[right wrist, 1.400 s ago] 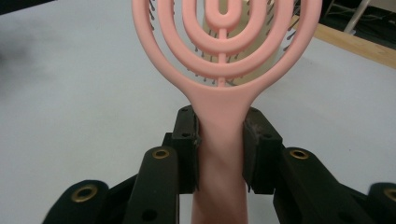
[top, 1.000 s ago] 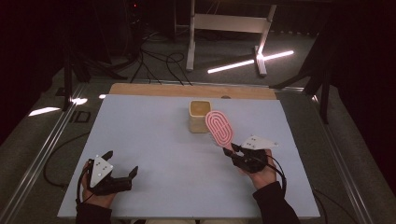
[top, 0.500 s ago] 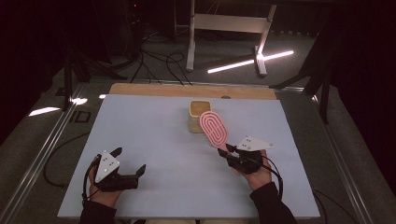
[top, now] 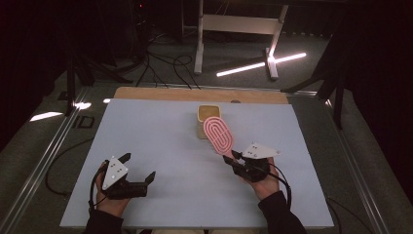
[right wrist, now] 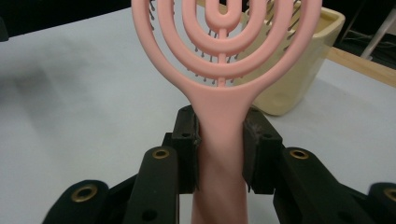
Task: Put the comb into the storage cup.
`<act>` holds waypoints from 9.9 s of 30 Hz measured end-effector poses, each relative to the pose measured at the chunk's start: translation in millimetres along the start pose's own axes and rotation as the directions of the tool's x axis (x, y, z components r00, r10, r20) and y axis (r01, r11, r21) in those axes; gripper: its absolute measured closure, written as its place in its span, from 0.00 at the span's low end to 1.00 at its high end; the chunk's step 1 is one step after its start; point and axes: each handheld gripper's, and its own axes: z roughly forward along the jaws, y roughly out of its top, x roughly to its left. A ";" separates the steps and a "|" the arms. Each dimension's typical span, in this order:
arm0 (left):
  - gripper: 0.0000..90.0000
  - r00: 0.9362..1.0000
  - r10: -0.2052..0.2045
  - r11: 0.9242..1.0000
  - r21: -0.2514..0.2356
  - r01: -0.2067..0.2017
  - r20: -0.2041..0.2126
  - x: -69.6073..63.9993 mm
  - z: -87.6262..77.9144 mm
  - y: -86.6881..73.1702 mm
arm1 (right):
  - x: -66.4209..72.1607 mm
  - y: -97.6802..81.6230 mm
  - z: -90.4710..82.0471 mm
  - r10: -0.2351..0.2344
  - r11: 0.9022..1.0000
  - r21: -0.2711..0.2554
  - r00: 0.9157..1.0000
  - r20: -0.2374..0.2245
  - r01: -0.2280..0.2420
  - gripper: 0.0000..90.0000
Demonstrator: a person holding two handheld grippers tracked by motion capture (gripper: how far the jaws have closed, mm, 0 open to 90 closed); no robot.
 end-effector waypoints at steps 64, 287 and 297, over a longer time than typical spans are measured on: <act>0.00 0.987 -0.010 1.000 0.015 0.008 0.158 -30.5 45.0 54.5 | 30.3 1.8 24.2 -0.047 0.999 0.010 0.997 -0.055 0.047 0.77; 0.71 0.909 -0.252 0.960 -0.036 0.279 0.332 -35.0 80.1 115.1 | 23.7 0.3 18.9 0.035 0.998 -0.043 0.998 -0.053 -0.037 0.10; 0.71 0.914 -0.250 0.959 -0.049 0.279 0.319 -31.3 80.2 122.3 | 22.0 -0.1 16.7 0.041 0.998 -0.046 0.997 -0.059 -0.044 0.09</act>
